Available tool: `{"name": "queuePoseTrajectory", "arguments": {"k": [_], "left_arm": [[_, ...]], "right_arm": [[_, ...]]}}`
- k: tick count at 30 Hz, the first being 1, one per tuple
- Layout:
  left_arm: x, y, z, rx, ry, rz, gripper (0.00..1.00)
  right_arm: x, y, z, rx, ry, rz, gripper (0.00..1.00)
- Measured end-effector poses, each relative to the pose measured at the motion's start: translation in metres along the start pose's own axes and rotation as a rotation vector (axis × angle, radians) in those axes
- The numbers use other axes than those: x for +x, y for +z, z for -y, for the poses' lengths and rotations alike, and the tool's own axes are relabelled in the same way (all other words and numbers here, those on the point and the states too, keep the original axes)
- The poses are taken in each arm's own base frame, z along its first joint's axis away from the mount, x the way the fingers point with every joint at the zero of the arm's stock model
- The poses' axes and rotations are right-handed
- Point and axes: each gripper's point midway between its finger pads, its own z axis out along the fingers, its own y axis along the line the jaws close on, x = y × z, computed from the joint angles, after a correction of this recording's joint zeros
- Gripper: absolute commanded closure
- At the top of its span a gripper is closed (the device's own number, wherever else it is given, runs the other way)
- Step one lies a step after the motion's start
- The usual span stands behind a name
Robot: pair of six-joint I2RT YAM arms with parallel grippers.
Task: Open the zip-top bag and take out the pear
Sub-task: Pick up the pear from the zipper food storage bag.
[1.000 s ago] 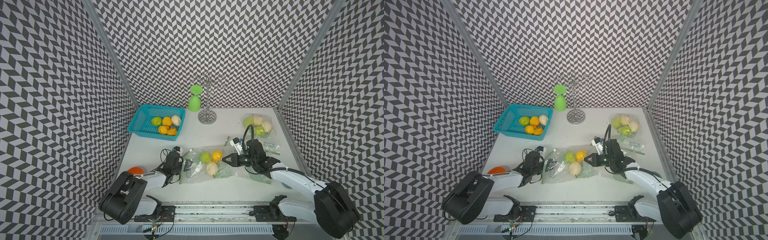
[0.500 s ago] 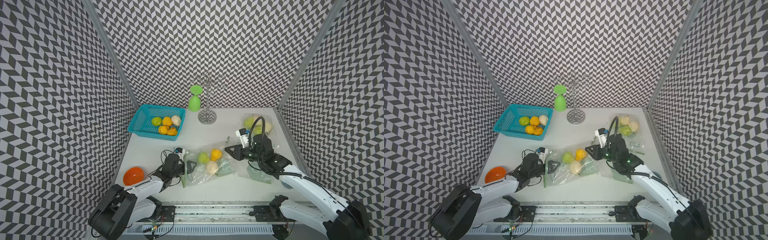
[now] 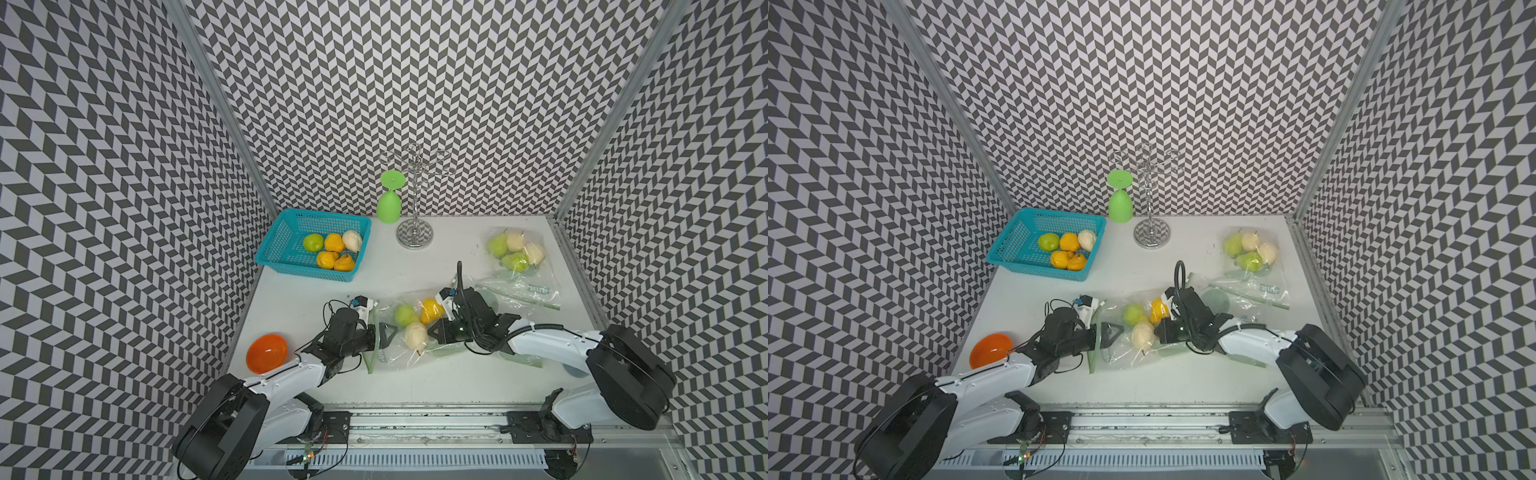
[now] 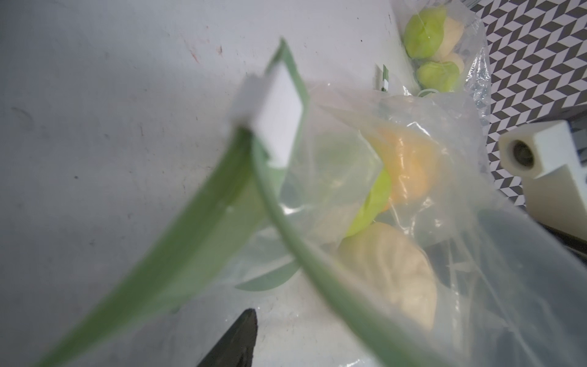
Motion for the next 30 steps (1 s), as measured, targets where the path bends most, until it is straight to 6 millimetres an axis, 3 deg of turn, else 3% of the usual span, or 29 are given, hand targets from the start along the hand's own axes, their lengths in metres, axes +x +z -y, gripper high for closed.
{"name": "queuePoseTrajectory", "arguments": {"k": [12, 16, 22, 26, 30], "left_arm": [[0.014, 0.002, 0.002, 0.016, 0.017, -0.062, 0.13], [0.015, 0.002, 0.002, 0.007, 0.018, -0.076, 0.08], [0.018, 0.002, 0.008, 0.019, 0.031, -0.086, 0.05], [0.02, 0.004, 0.012, 0.019, 0.035, -0.099, 0.05], [0.014, 0.009, 0.015, -0.003, 0.041, -0.105, 0.05]], "right_arm": [[0.017, 0.034, 0.015, 0.03, -0.023, -0.063, 1.0], [0.01, 0.023, 0.006, 0.023, -0.052, -0.039, 1.0], [-0.022, 0.004, -0.036, -0.066, -0.115, 0.036, 0.99], [-0.019, 0.012, -0.045, -0.094, -0.129, 0.015, 1.0], [-0.003, 0.034, -0.031, -0.074, -0.107, -0.05, 1.0]]}}
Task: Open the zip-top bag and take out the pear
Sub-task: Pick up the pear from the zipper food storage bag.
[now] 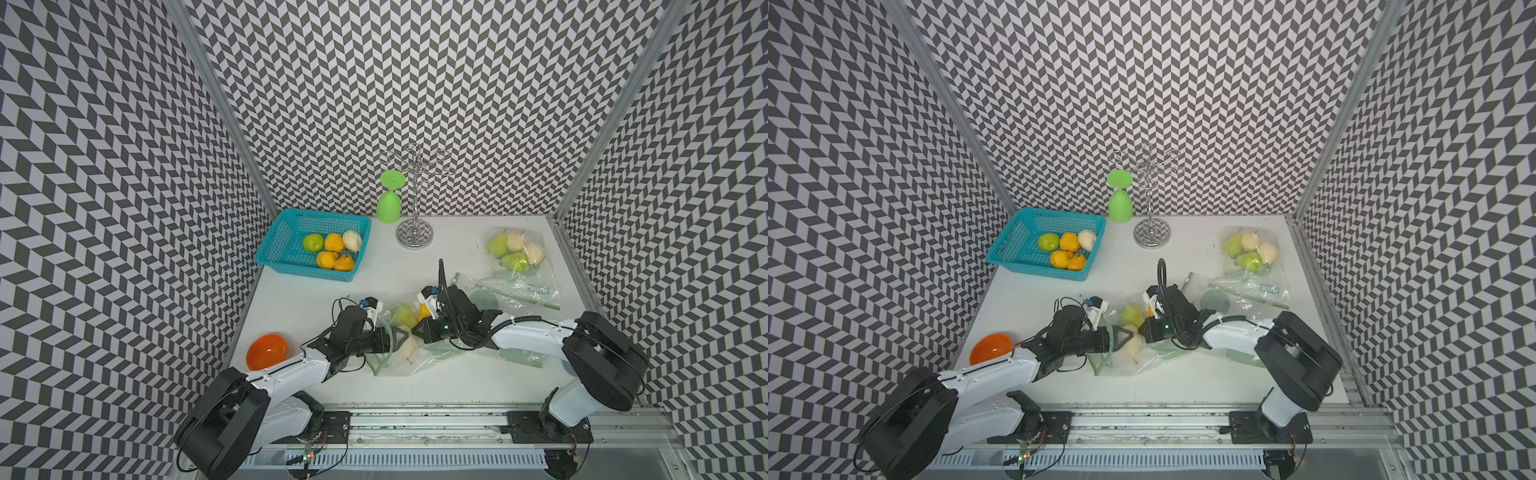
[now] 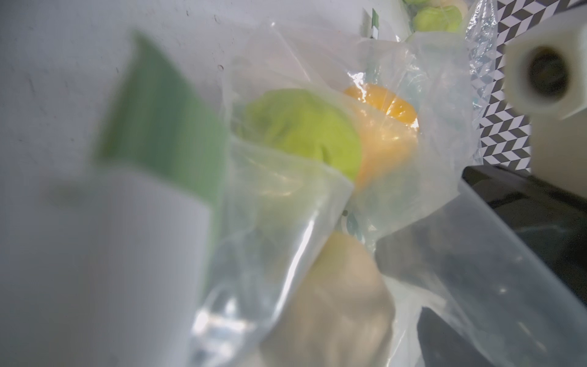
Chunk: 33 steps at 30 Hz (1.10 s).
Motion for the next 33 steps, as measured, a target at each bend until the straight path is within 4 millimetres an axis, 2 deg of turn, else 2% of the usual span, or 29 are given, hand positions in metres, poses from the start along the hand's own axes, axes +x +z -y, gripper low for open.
{"name": "queuePoseTrajectory", "arguments": {"k": [4, 7, 10, 12, 15, 18, 22, 25, 30, 33], "left_arm": [[0.001, 0.005, -0.003, -0.036, 0.011, -0.017, 0.06], [0.008, 0.01, -0.008, -0.069, 0.024, -0.053, 0.12], [0.014, 0.013, -0.015, -0.105, 0.041, -0.077, 0.28], [0.013, 0.012, -0.017, -0.119, 0.056, -0.08, 0.34], [0.008, 0.011, -0.019, -0.155, 0.077, -0.08, 0.36], [0.002, 0.008, -0.021, -0.199, 0.098, -0.081, 0.36], [-0.02, 0.002, -0.01, -0.223, 0.129, -0.057, 0.35], [-0.041, -0.007, 0.003, -0.226, 0.153, -0.018, 0.35], [-0.076, -0.033, 0.011, -0.258, 0.157, 0.062, 0.35], [-0.107, -0.06, 0.006, -0.296, 0.133, 0.142, 0.36]], "right_arm": [[0.011, 0.012, 0.01, 0.009, 0.026, -0.032, 1.0], [0.015, 0.015, 0.013, 0.009, 0.029, -0.042, 1.0], [0.016, 0.016, 0.013, 0.011, 0.029, -0.042, 1.0], [0.014, 0.015, 0.017, 0.022, 0.034, -0.034, 1.0], [0.014, 0.011, 0.028, 0.051, 0.062, -0.02, 1.0], [0.011, 0.002, 0.05, 0.109, 0.116, 0.015, 1.0], [0.001, -0.01, 0.074, 0.183, 0.181, 0.08, 1.0], [-0.005, -0.014, 0.084, 0.219, 0.211, 0.118, 1.0], [-0.004, -0.021, 0.087, 0.235, 0.242, 0.145, 1.0], [-0.002, -0.029, 0.084, 0.229, 0.252, 0.155, 1.0]]}}
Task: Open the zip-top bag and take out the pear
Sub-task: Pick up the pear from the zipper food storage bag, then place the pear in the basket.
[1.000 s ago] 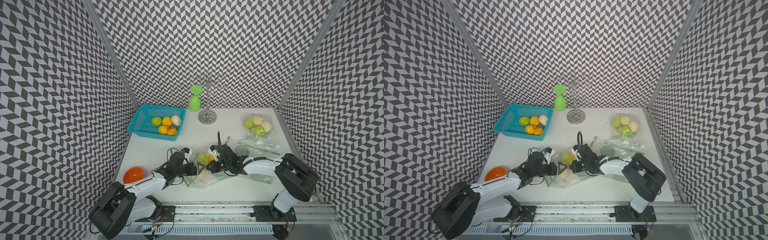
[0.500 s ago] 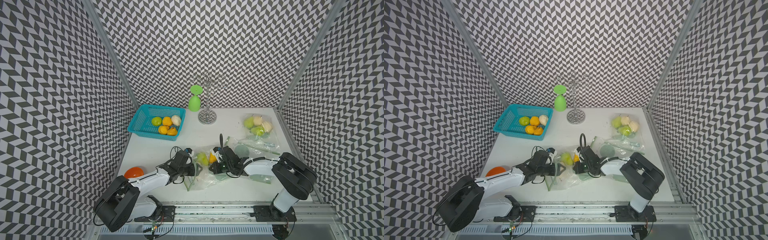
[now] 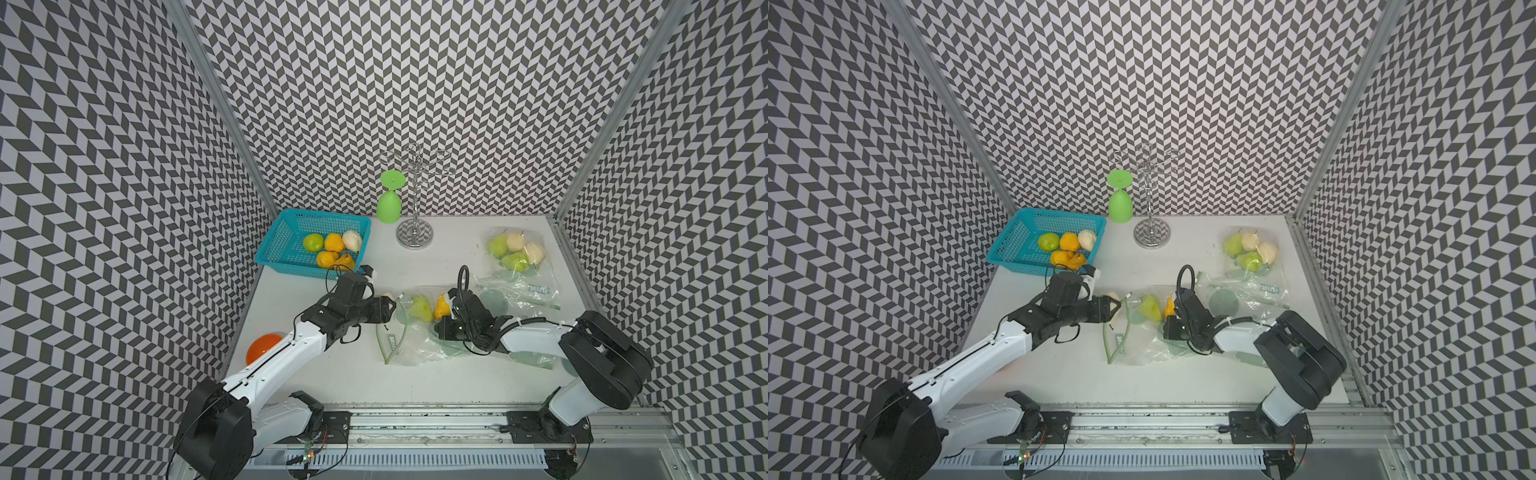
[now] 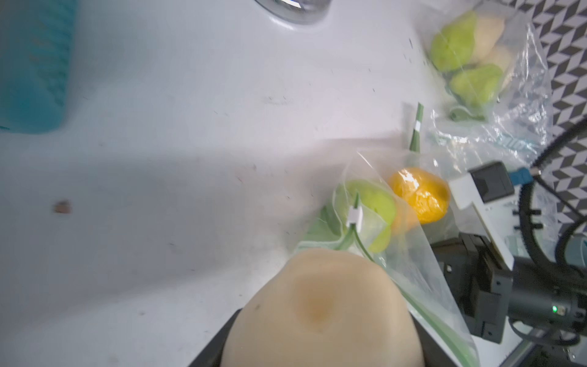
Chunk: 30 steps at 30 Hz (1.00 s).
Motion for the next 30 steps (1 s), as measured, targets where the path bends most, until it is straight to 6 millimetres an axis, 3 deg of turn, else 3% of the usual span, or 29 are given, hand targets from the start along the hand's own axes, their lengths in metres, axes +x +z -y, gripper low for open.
{"name": "queuePoseTrajectory", "arguments": {"k": [5, 8, 11, 15, 18, 22, 23, 26, 30], "left_arm": [[-0.08, -0.032, -0.032, -0.076, -0.042, 0.157, 0.36], [-0.124, -0.033, -0.058, -0.123, -0.066, 0.212, 0.37], [-0.151, -0.012, -0.092, -0.175, -0.102, 0.206, 0.36], [-0.171, 0.033, -0.143, -0.24, -0.163, 0.156, 0.37], [-0.18, 0.059, -0.181, -0.272, -0.215, 0.134, 0.23], [-0.203, 0.074, -0.214, -0.294, -0.252, 0.138, 0.1], [-0.211, 0.074, -0.218, -0.295, -0.252, 0.147, 0.01], [-0.223, 0.065, -0.215, -0.29, -0.233, 0.167, 0.0], [-0.229, 0.028, -0.19, -0.26, -0.208, 0.214, 0.03]], "right_arm": [[-0.011, -0.019, -0.016, -0.036, -0.011, 0.036, 0.99], [-0.023, -0.032, -0.032, -0.071, -0.025, 0.069, 0.97], [-0.033, -0.047, -0.047, -0.111, -0.041, 0.101, 0.96], [-0.041, -0.063, -0.062, -0.155, -0.068, 0.132, 0.96], [-0.042, -0.071, -0.068, -0.176, -0.085, 0.142, 0.96], [-0.038, -0.074, -0.068, -0.186, -0.093, 0.135, 0.93], [-0.037, -0.073, -0.067, -0.183, -0.096, 0.13, 0.92], [-0.032, -0.071, -0.063, -0.172, -0.098, 0.114, 0.91], [-0.032, -0.071, -0.062, -0.169, -0.11, 0.112, 0.91]]}}
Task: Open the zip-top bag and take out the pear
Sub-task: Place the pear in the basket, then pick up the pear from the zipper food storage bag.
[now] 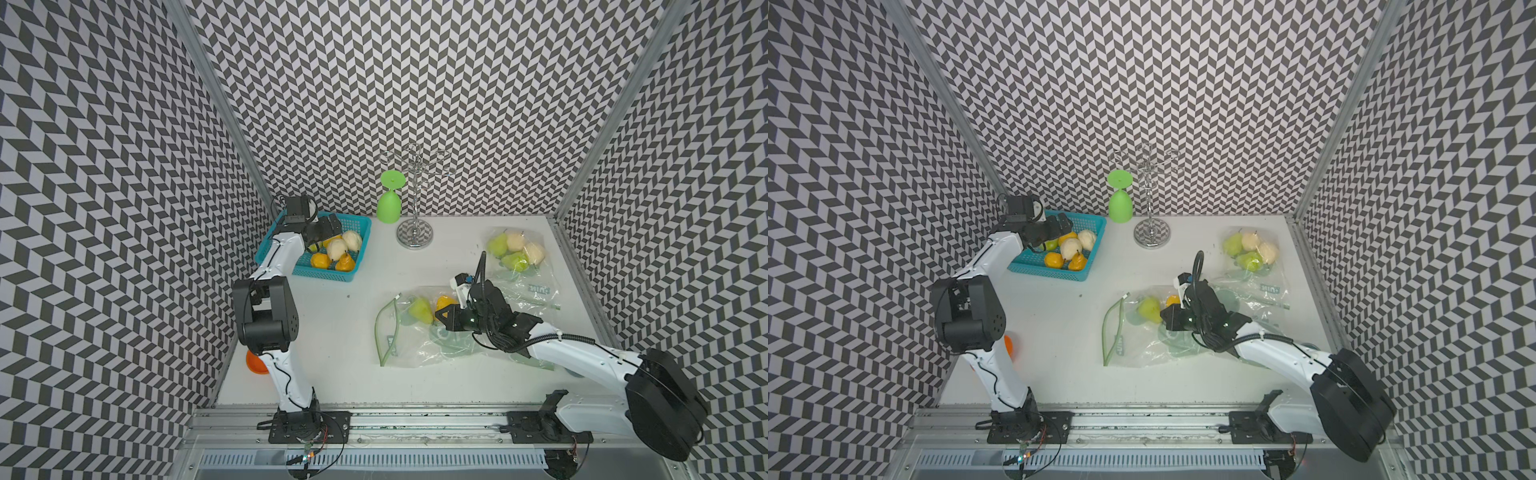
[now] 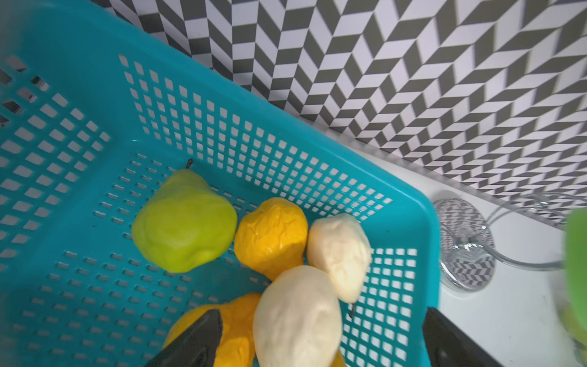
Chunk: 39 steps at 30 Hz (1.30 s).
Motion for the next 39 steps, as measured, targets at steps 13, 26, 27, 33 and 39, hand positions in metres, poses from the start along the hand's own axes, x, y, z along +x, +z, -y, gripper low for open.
{"name": "queuePoseTrajectory", "arguments": {"k": [13, 26, 27, 33, 39], "left_arm": [[0.173, -0.122, 0.092, 0.408, -0.029, -0.122, 0.66], [0.34, -0.127, 0.113, 0.523, -0.076, -0.479, 0.78], [0.342, -0.127, 0.117, 0.535, -0.072, -0.484, 0.77], [0.357, -0.115, 0.131, 0.563, -0.063, -0.523, 0.74], [0.381, -0.1, 0.137, 0.56, -0.048, -0.583, 0.68]], "right_arm": [[-0.067, 0.014, -0.032, -0.01, -0.087, 0.075, 0.93], [-0.051, 0.079, 0.012, 0.093, -0.074, -0.062, 0.96], [-0.05, 0.08, 0.014, 0.096, -0.073, -0.066, 0.97], [-0.047, 0.087, 0.019, 0.099, -0.072, -0.067, 0.97], [-0.034, 0.096, 0.032, 0.116, -0.064, -0.089, 0.98]]}}
